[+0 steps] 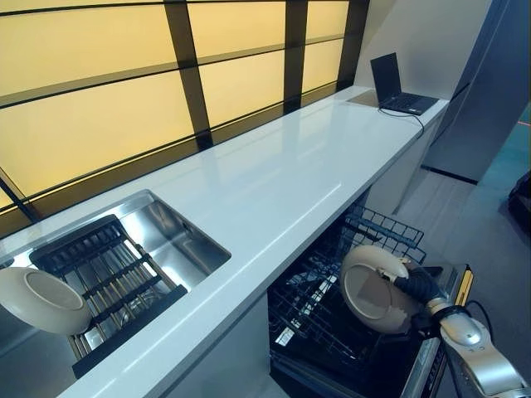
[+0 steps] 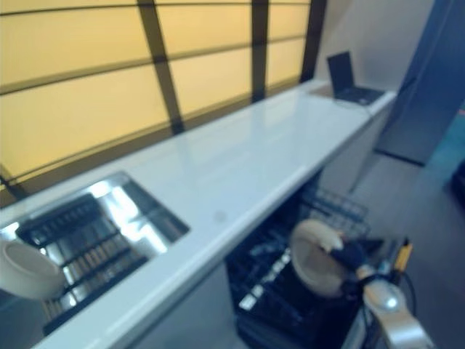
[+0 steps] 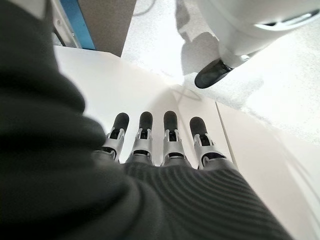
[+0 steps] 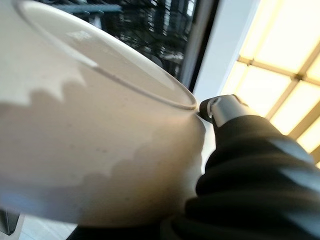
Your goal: Take plates into dishwasher
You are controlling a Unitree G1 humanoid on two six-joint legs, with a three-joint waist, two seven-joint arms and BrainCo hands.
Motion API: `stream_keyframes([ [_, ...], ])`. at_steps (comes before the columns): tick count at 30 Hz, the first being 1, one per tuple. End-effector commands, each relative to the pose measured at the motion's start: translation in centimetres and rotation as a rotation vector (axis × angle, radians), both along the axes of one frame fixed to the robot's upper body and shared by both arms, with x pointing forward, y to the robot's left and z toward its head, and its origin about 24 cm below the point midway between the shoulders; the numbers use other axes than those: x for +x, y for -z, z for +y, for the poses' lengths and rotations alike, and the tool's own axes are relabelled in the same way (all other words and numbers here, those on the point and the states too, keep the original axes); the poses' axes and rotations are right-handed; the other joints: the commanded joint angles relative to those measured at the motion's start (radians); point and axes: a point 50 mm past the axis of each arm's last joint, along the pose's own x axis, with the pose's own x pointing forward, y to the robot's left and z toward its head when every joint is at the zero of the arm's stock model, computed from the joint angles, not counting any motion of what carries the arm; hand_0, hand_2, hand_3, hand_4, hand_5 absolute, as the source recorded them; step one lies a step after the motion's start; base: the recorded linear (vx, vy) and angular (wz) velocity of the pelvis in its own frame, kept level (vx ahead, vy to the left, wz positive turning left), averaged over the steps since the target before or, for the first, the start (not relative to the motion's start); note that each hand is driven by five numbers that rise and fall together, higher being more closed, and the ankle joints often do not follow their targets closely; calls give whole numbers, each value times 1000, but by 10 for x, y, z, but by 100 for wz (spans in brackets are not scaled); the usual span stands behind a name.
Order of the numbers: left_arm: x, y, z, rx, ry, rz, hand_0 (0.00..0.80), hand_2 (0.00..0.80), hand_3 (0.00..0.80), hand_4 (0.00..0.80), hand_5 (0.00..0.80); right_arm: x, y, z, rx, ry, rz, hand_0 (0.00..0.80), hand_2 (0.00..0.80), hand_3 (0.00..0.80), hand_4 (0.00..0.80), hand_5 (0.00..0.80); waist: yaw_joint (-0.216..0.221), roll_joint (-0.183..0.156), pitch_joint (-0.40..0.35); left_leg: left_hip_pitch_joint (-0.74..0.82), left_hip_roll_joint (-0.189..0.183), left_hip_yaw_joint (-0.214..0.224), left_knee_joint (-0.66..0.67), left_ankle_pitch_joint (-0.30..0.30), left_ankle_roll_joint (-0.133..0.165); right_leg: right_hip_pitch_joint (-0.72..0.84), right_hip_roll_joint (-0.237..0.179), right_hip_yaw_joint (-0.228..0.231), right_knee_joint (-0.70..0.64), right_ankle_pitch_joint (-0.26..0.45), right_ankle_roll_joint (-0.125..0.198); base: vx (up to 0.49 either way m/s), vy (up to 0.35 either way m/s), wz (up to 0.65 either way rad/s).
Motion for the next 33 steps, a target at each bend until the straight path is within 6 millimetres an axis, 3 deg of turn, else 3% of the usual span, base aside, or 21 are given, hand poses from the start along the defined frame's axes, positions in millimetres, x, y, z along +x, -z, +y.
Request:
stream_keyframes([
  [1, 9, -6, 16, 69, 11, -18, 0, 0, 0, 0, 0, 3, -18, 17, -33, -39, -163, 800, 800, 800, 800, 800, 26, -80, -56, -139, 29, -62, 103, 9, 12, 36, -67, 30, 93, -64, 10, 0, 0, 0],
  [21, 13, -5, 9, 74, 77, 8, 0, 0, 0, 0, 0, 13, 20, 50, -173, -105, -71, 800, 800, 800, 800, 800, 72, -79, -69, -134, 22, -82, 81, 16, 12, 52, -70, 1, 78, -64, 16, 2, 0, 2],
  [33, 19, -7, 5, 73, 134, 9, 0, 0, 0, 0, 0, 21, 44, 64, -448, -139, -61, 800, 800, 800, 800, 800, 109, -77, -72, -151, 16, -110, 93, 14, 10, 58, -75, -21, 83, -70, 17, 7, -3, 4],
])
